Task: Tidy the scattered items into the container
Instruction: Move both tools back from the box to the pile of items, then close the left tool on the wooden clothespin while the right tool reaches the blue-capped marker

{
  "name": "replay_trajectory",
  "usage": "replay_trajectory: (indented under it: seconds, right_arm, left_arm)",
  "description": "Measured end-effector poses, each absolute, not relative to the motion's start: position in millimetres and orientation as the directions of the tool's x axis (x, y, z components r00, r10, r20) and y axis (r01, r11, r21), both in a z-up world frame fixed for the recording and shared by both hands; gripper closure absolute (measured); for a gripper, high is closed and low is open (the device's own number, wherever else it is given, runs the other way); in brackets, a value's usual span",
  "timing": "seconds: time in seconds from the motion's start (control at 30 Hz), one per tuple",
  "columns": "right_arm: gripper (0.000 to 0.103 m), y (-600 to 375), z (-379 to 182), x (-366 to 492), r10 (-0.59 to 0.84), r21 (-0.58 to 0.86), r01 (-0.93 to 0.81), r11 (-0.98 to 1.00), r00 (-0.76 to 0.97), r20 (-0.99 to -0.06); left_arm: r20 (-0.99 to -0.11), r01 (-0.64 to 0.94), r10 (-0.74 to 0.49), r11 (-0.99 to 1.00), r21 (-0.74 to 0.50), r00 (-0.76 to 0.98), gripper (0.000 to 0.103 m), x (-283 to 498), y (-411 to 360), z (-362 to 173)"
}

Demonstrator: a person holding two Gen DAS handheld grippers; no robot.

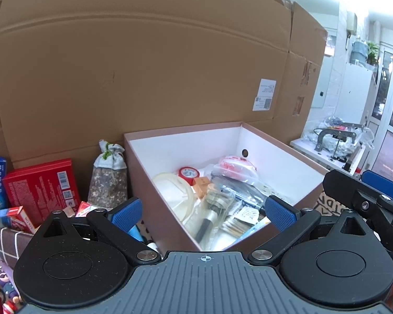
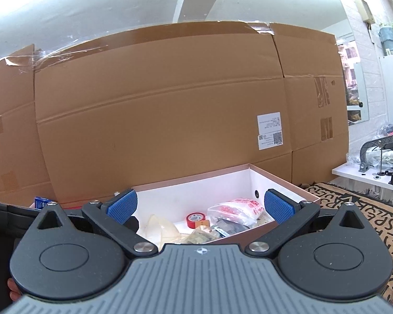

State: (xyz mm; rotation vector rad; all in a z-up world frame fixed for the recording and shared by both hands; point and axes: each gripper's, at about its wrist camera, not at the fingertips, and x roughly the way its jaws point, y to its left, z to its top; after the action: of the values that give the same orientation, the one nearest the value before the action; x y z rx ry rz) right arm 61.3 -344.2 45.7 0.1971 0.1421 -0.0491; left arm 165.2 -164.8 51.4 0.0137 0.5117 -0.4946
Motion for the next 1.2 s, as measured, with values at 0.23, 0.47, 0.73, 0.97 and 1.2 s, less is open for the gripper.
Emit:
replay_trajectory:
  seconds: [0.23, 0.47, 0.73, 0.97, 1.2]
  right_arm:
    - [0.000, -327.6, 47.4, 55.0, -0.030, 0.166, 0.055, 0.985, 0.989, -0.147]
    - [0.000, -311.7, 47.8, 49.4, -0.020, 0.152, 0.043, 0.987, 0.988, -0.152]
    - [0.000, -275.0, 28.6, 53.2, 0.092, 0.140, -0.063, 0.988, 0.972, -0.216]
    - [0.000, -217.9, -4.3, 75.8, 0.200, 0.026, -0.203, 0.979, 0.922, -0.331]
    - [0.000, -179.0, -26.2, 97.5, 0.253, -0.020, -0.288, 0.957, 0.870, -0.423]
  left_arm:
    - [-0.470, 0.451, -0.450, 0.885, -0.119, 0.759, 0.000, 153.7, -150.9, 50.3]
    - [-0.469, 0.435, -0.446, 0.890, -0.140, 0.762, 0.000, 145.0, -131.1, 46.6]
    - [-0.519, 0.344, -0.367, 0.928, -0.145, 0.772, 0.000, 126.0, -86.5, 12.2]
    - [-0.599, 0.214, -0.263, 0.965, -0.154, 0.756, 0.000, 111.6, -21.1, -29.7]
    - [-0.634, 0.117, -0.188, 0.981, -0.153, 0.750, 0.000, 111.1, 23.0, -53.7]
